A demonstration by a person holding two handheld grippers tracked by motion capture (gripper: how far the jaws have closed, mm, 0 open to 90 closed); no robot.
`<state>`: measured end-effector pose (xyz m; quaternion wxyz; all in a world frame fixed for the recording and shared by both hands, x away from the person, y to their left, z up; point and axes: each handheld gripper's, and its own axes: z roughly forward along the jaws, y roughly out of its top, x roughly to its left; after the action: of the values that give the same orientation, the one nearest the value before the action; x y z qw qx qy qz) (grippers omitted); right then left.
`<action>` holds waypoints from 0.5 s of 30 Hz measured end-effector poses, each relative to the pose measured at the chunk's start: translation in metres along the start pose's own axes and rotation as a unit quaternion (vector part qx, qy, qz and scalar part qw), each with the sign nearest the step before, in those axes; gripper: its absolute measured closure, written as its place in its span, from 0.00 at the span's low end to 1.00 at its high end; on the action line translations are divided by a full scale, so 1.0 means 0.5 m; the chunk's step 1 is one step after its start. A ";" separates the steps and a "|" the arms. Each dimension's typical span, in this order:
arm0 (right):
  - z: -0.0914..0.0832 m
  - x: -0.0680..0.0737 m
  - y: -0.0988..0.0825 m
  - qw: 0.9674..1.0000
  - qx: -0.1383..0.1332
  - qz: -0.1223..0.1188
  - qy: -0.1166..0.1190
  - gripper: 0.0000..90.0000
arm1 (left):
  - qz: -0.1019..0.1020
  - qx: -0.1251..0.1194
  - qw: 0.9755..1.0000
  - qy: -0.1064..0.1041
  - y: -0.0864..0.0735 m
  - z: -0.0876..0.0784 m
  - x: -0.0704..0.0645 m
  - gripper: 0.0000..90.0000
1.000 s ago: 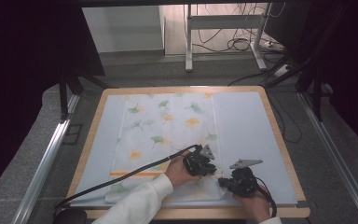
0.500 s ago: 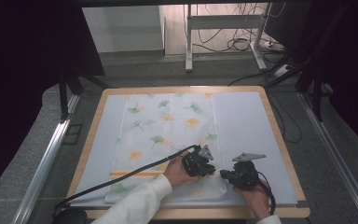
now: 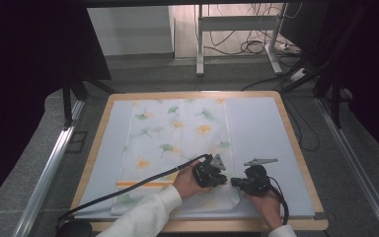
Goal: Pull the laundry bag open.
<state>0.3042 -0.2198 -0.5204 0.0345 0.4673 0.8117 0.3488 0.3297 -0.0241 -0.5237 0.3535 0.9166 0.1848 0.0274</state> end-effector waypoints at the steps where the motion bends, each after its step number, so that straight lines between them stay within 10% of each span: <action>1: 0.000 -0.001 0.000 1.000 -0.001 0.001 0.001 1.00 | -0.001 -0.001 1.000 -0.002 -0.001 0.000 0.001 0.97; 15: 0.000 -0.003 -0.002 1.000 -0.002 0.001 0.006 1.00 | -0.004 -0.002 1.000 -0.006 -0.007 -0.007 -0.001 1.00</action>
<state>0.3046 -0.2212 -0.5214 0.0306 0.4660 0.8107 0.3532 0.3272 -0.0197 -0.5235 0.3570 0.9150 0.1867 0.0207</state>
